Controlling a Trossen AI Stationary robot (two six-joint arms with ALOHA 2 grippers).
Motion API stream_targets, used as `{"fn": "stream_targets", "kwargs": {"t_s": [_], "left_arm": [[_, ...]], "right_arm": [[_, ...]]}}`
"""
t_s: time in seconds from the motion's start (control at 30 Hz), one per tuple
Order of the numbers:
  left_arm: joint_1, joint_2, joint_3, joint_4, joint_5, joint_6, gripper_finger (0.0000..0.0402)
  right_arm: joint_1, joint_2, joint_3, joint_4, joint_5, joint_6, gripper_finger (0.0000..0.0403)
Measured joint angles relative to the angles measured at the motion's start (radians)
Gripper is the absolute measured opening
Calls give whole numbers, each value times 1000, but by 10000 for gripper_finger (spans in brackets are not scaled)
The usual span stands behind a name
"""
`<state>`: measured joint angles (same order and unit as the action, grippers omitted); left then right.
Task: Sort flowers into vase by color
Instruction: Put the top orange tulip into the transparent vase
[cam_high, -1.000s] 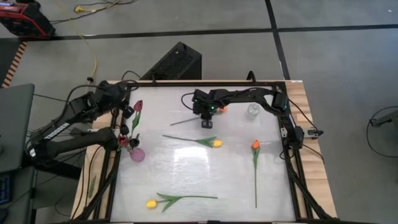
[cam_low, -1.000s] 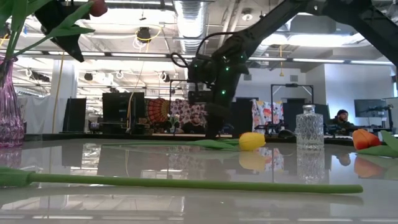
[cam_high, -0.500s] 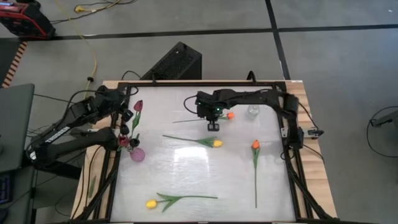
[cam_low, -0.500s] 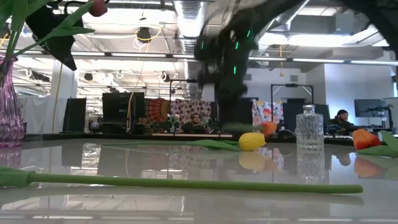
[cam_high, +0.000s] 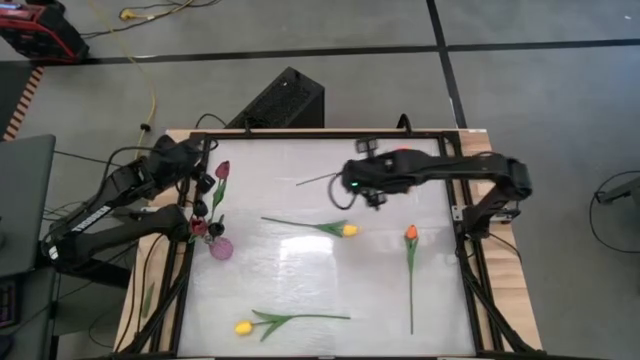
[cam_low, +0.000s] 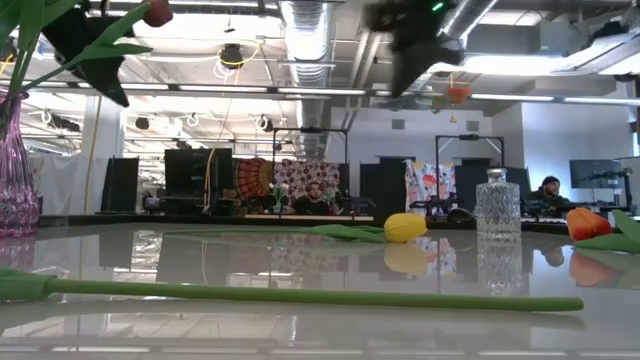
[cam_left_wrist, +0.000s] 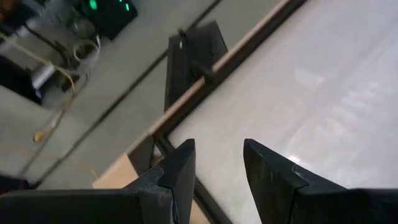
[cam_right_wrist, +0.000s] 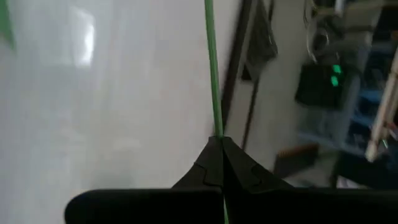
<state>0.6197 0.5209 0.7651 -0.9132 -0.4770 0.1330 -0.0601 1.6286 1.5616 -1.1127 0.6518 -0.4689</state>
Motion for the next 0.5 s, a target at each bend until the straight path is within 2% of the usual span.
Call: {"fn": "stream_targets", "kwargs": {"t_s": [0.13,0.33,0.5], "left_arm": [[0,2,0,95,-3,50,125],[0,2,0,149,-18,71,125],[0,2,0,149,-18,67,125]], "right_arm": [[-2,-80,0,-176,63,3,16],[-41,-140,1,-423,140,-173,16],[-100,-143,-18,-459,172,-334,16]]}}
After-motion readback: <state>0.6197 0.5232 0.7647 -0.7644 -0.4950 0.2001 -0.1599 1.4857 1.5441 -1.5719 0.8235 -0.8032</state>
